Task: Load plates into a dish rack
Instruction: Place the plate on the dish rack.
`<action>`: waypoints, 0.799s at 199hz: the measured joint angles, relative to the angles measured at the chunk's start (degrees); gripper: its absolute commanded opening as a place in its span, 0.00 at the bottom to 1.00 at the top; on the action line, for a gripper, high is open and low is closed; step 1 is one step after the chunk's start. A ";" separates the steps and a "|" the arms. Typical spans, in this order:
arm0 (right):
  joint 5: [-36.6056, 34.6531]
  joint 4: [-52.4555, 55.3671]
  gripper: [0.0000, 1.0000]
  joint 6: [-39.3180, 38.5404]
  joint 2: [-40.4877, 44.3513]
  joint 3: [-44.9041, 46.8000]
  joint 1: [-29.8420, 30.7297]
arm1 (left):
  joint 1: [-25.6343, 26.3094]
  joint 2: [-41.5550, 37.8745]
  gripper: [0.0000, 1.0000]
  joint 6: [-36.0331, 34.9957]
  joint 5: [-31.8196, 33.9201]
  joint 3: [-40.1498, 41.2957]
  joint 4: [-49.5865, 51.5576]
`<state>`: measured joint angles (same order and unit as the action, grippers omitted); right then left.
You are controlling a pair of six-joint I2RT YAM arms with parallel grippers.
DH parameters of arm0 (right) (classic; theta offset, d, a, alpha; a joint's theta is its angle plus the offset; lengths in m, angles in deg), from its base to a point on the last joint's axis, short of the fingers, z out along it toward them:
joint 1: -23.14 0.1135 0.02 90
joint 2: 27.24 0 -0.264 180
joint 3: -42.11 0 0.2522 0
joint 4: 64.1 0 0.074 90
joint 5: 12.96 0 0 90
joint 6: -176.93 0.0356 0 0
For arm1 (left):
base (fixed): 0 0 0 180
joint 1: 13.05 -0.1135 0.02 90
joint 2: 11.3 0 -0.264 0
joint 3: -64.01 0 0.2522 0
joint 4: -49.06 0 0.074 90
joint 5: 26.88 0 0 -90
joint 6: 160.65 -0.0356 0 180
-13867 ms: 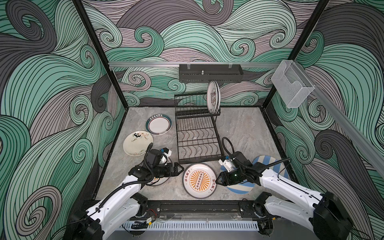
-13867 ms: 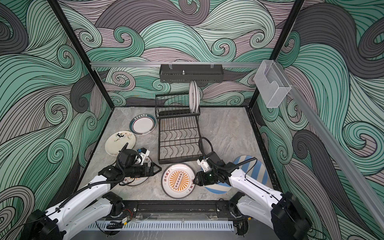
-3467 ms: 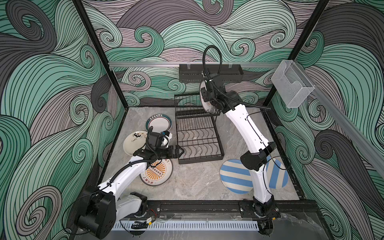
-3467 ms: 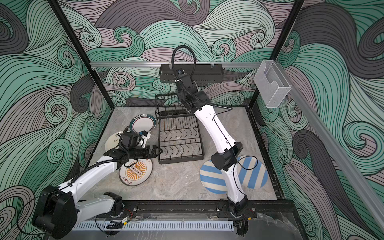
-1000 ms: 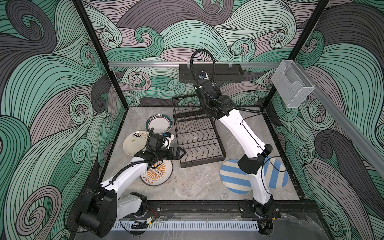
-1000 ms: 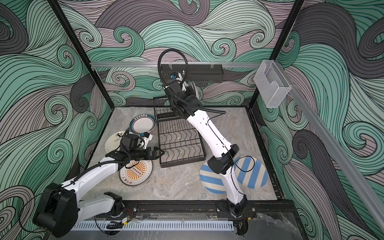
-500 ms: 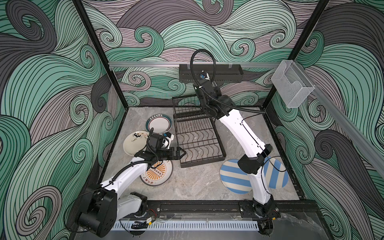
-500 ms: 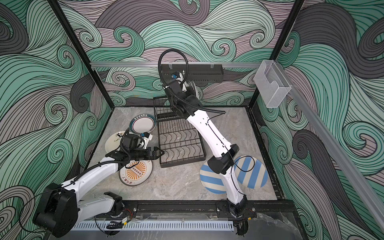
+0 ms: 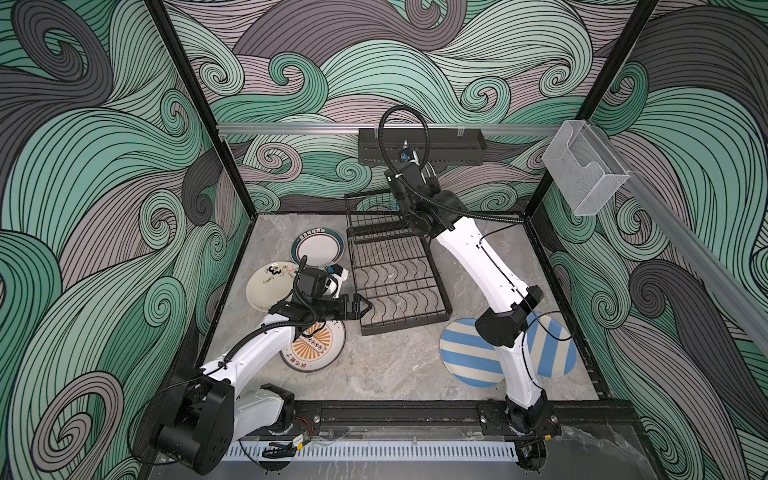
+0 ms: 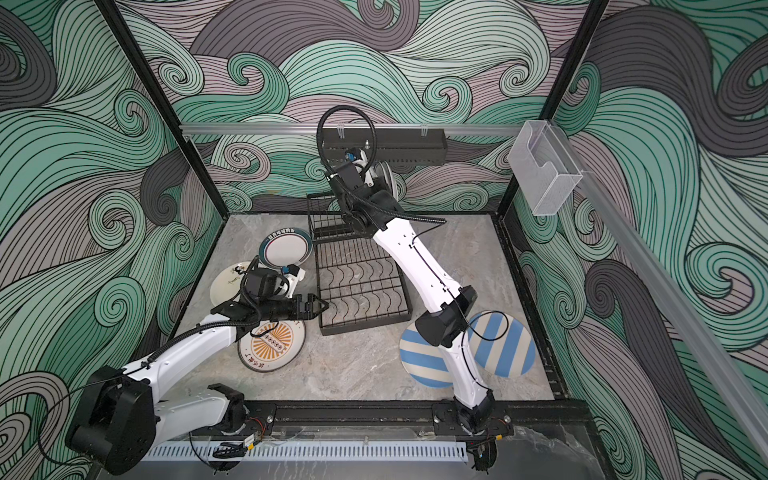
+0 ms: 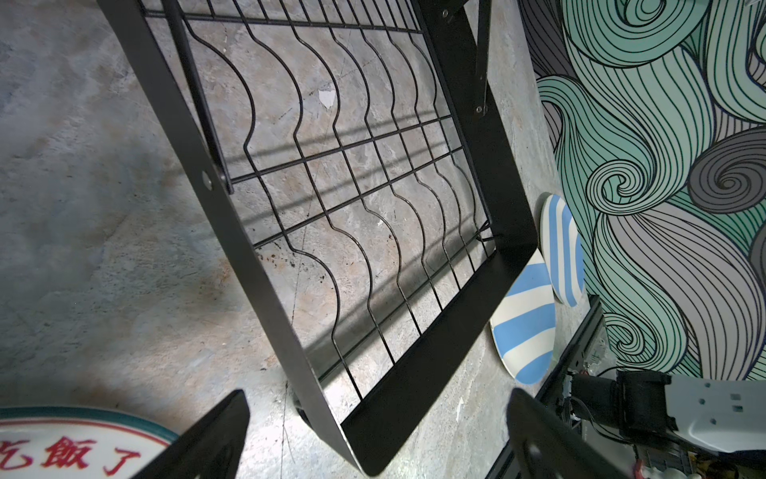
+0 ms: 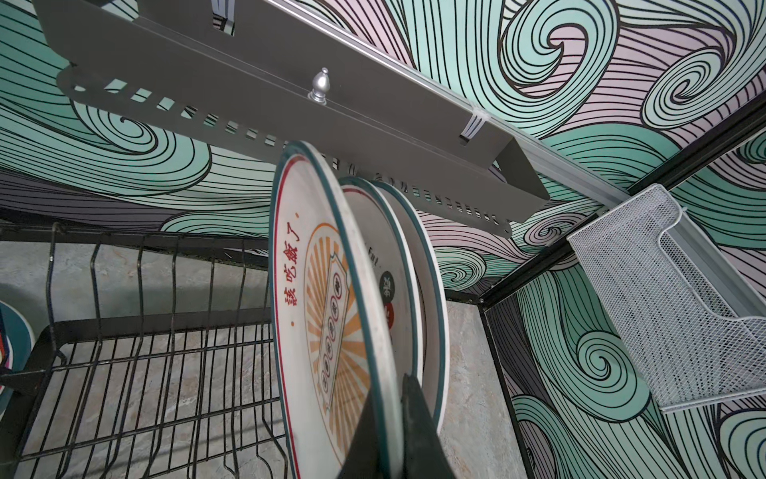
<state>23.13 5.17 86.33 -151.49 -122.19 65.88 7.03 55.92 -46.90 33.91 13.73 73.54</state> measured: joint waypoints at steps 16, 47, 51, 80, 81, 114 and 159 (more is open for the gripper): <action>0.09 0.00 0.00 0.39 -0.28 0.39 -0.02 | 0.00 -0.13 0.99 -0.02 0.00 0.00 0.04; 0.61 -0.37 0.08 0.96 -0.98 1.22 -0.13 | 0.00 -0.85 0.99 -0.09 0.07 0.00 0.07; 0.68 -0.42 0.10 1.05 -1.09 1.22 -0.20 | 0.00 -0.90 0.99 -0.11 0.07 0.00 0.09; 1.55 -0.33 0.34 1.25 -1.14 1.20 -0.48 | 0.00 -1.11 0.99 -0.24 0.42 0.00 0.26; 1.53 -0.33 0.35 1.18 -1.14 1.20 -0.50 | 0.00 -1.11 0.99 -0.24 0.44 0.00 0.28; 3.78 0.26 0.56 1.01 -0.55 1.20 -0.55 | 0.00 -1.11 0.99 -0.39 1.18 0.00 0.90; 11.08 1.25 0.65 0.92 9.84 7.61 -0.85 | 0.00 -1.09 0.99 -1.27 2.08 -0.39 1.16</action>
<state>34.21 6.41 87.25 -141.65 -114.58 65.03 7.03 54.83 -48.17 35.99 13.34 74.70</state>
